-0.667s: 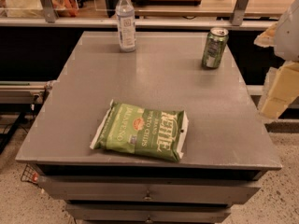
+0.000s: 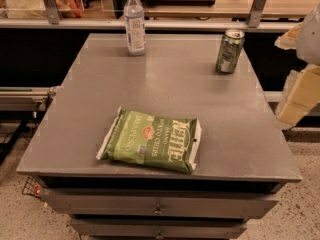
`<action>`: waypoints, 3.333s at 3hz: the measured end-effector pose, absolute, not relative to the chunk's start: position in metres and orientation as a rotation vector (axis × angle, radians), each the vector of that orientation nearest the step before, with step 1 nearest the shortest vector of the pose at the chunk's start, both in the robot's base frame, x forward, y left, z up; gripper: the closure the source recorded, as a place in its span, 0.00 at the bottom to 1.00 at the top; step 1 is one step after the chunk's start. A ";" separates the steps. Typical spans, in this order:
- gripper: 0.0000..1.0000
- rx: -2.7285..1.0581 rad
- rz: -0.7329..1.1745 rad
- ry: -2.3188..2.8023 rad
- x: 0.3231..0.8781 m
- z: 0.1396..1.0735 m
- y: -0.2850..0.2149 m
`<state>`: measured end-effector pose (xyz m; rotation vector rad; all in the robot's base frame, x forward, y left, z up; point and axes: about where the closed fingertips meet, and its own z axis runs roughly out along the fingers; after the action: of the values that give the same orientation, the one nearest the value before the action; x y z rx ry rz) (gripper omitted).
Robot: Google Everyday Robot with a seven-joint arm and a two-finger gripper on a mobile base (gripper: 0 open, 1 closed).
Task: Pick green can
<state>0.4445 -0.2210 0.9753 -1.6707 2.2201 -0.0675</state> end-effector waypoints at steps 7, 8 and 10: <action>0.00 -0.834 0.484 1.966 0.721 0.908 -0.248; 0.13 -0.785 0.527 1.956 0.732 0.900 -0.243; 0.67 -0.791 0.682 1.913 0.717 0.908 -0.215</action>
Offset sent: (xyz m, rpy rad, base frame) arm 0.1589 -0.0779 -0.0321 0.3971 -0.1124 -0.2452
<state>0.7166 -0.2152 0.9084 -0.7914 1.9133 0.6819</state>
